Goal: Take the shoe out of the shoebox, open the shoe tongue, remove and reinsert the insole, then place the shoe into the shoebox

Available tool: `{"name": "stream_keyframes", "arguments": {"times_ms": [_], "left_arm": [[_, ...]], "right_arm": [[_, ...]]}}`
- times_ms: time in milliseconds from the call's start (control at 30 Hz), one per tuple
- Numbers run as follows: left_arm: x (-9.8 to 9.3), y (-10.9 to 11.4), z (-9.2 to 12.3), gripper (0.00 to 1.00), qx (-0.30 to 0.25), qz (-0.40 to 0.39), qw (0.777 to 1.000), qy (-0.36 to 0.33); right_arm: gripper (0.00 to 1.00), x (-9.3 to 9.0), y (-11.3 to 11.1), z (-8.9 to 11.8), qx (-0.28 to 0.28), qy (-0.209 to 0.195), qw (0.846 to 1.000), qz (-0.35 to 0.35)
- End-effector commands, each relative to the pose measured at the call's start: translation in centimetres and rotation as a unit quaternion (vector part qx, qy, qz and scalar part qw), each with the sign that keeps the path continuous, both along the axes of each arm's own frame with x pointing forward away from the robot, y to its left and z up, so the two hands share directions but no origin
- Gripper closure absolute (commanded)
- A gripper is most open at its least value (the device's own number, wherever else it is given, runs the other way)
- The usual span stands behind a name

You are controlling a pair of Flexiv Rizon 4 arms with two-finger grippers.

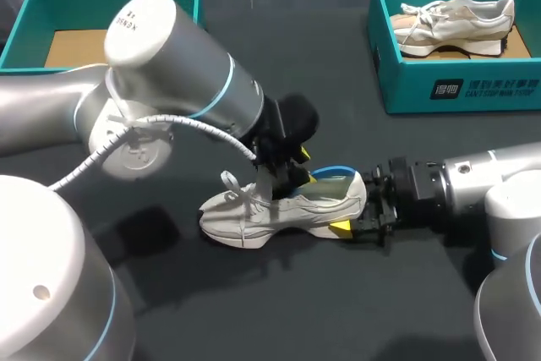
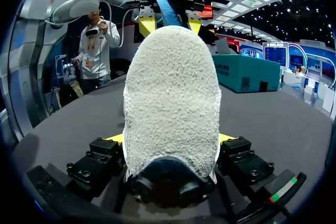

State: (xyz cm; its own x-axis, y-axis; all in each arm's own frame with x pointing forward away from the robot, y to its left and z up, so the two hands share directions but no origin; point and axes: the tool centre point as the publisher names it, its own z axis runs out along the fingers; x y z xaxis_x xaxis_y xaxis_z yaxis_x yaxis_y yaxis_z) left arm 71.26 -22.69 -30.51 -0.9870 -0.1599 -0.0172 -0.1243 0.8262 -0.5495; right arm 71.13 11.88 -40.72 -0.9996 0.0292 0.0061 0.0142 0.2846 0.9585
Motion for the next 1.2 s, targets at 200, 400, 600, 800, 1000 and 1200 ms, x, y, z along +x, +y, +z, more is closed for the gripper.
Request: {"name": "stream_keyframes", "arguments": {"times_ms": [200, 400, 600, 800, 1000, 1200], "left_arm": [[-0.7, -1.4, -1.2, 0.54, 0.008, 0.004, 0.999, -0.041], [-0.1, -2.1, -1.7, 0.56, 0.013, 0.009, 0.999, -0.047], [0.5, -2.1, -1.6, 1.0, 0.008, 0.021, 0.999, -0.039], [0.9, -2.0, -0.9, 1.0, -0.008, 0.032, 0.999, -0.037], [1.8, -2.2, 0.0, 1.0, -0.023, 0.049, 0.998, -0.032], [2.1, -3.5, 0.2, 1.0, -0.026, 0.051, 0.998, -0.031]], "right_arm": [[1.0, -0.1, 0.1, 0.1, -0.003, 0.0, 1.0, -0.001], [1.0, -0.1, 0.1, 0.1, -0.003, 0.0, 1.0, -0.001], [1.0, -0.1, 0.1, 0.1, -0.003, 0.0, 1.0, -0.001], [1.0, -0.1, 0.1, 0.1, -0.003, 0.0, 1.0, -0.001], [1.0, -0.1, 0.1, 0.1, -0.003, 0.0, 1.0, -0.001], [1.0, -0.1, 0.1, 0.1, -0.003, 0.0, 1.0, -0.001]]}}
